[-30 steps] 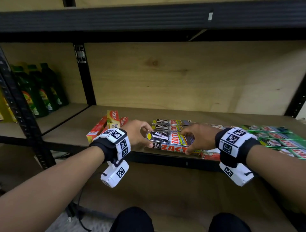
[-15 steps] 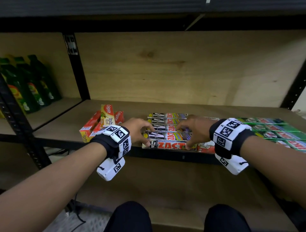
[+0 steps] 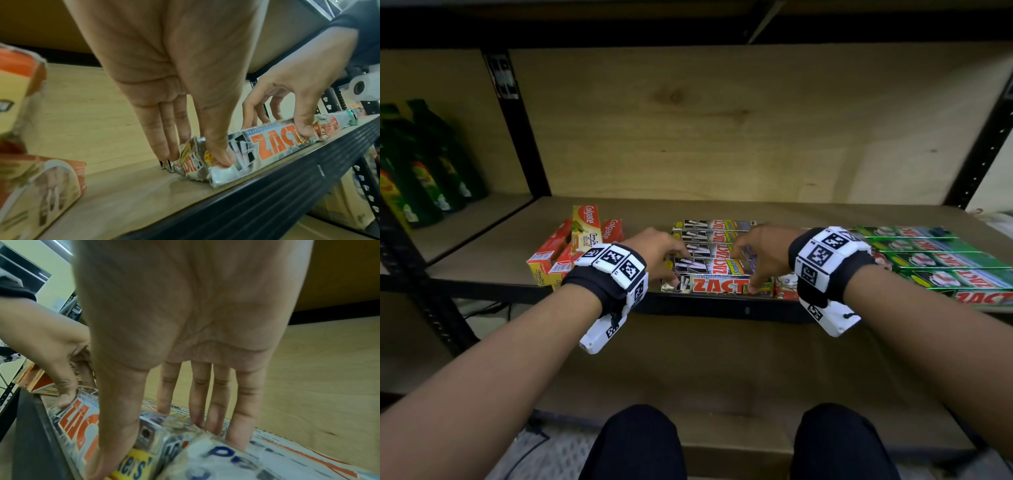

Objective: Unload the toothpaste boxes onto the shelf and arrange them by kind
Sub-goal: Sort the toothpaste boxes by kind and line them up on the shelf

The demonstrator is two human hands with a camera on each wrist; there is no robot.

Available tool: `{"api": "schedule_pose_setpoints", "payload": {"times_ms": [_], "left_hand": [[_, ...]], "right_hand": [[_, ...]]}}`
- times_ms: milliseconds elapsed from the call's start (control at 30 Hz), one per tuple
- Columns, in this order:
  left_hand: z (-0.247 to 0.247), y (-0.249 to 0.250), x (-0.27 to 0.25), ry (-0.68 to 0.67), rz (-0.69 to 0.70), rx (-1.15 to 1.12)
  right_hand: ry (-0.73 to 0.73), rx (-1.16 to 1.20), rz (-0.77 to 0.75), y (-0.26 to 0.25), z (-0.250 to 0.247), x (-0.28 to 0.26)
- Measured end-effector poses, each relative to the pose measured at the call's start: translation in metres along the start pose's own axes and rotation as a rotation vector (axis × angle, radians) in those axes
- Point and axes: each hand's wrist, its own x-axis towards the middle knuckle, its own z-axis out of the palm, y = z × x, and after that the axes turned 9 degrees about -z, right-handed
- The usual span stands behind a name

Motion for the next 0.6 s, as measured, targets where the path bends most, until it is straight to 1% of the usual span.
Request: {"api": "schedule_pose_setpoints", "payload": {"times_ms": [233, 367, 600], "left_hand": [[-0.012, 0.008, 0.005, -0.052, -0.009, 0.051], [-0.017, 0.017, 0.009, -0.076, -0.005, 0.12], [-0.018, 0.022, 0.013, -0.051, -0.024, 0.117]], "right_hand": [[0.003, -0.008, -0.006, 0.001, -0.001, 0.003], [0.006, 0.0, -0.01, 0.003, 0.0, 0.005], [0.019, 0.015, 0.002, 0.004, 0.002, 0.009]]}}
